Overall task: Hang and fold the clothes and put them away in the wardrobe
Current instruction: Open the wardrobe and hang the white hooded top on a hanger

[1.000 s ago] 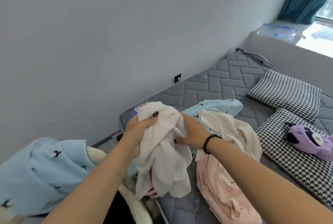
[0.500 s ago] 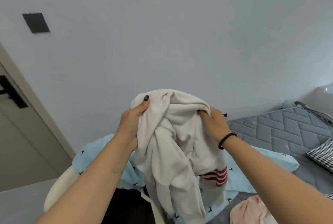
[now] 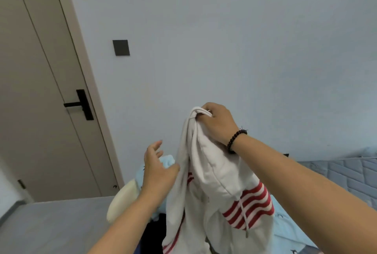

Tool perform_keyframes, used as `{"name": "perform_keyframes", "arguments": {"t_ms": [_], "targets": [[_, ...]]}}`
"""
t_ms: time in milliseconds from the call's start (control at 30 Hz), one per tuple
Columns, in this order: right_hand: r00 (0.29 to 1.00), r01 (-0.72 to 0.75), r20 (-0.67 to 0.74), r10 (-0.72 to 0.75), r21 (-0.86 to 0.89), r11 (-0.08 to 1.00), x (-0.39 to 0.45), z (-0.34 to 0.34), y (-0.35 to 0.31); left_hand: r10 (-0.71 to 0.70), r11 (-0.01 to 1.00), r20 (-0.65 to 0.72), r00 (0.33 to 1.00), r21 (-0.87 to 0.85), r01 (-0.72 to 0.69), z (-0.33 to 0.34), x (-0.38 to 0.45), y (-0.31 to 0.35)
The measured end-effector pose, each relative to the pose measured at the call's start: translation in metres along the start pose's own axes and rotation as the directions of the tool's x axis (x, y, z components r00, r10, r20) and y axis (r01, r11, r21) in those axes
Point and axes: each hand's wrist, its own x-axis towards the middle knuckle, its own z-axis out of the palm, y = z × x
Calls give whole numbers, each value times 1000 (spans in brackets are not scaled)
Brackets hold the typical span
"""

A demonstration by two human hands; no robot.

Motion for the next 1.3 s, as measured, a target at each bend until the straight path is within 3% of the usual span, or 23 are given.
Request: {"name": "perform_keyframes", "arguments": {"t_ms": [67, 133, 167, 400, 533, 667, 767, 900, 967, 1100, 1200, 1300], "targets": [[1000, -23, 12, 23, 35, 999, -10, 21, -17, 217, 962, 172, 961, 131, -241, -18, -33, -10], [998, -58, 7, 58, 92, 994, -17, 37, -34, 274, 906, 359, 892, 214, -364, -33, -59, -22], [998, -70, 6, 70, 115, 991, -20, 44, -44, 272, 894, 375, 886, 244, -377, -40, -68, -27], [993, -101, 68, 92, 147, 984, -41, 90, -102, 408, 895, 41, 912, 182, -408, -112, -70, -18], [986, -111, 128, 102, 63, 992, -52, 109, -106, 194, 980, -72, 978, 50, -191, -152, -64, 12], [923, -168, 355, 150, 22, 985, -66, 131, -98, 6, 984, -125, 992, -177, -29, -177, -56, 41], [908, -232, 402, 119, 248, 941, -75, 142, -102, -120, 953, -234, 965, -301, 45, -191, -52, 55], [975, -85, 218, -41, 539, 838, -111, 146, -122, -157, 946, -345, 925, -320, 42, -210, -45, 65], [947, 21, 258, -192, 546, 837, -132, 148, -132, -152, 957, -411, 899, -288, 30, -213, -44, 68], [818, 215, 403, -411, 449, 867, -135, 175, -134, -182, 963, -509, 841, -266, 48, -216, -47, 69], [766, 184, 529, -367, 366, 912, -122, 197, -127, -176, 965, -579, 796, -261, 23, -226, -51, 72], [710, 104, 577, -404, 481, 870, -111, 211, -130, -146, 963, -657, 740, -266, -46, -239, -60, 75]]}}
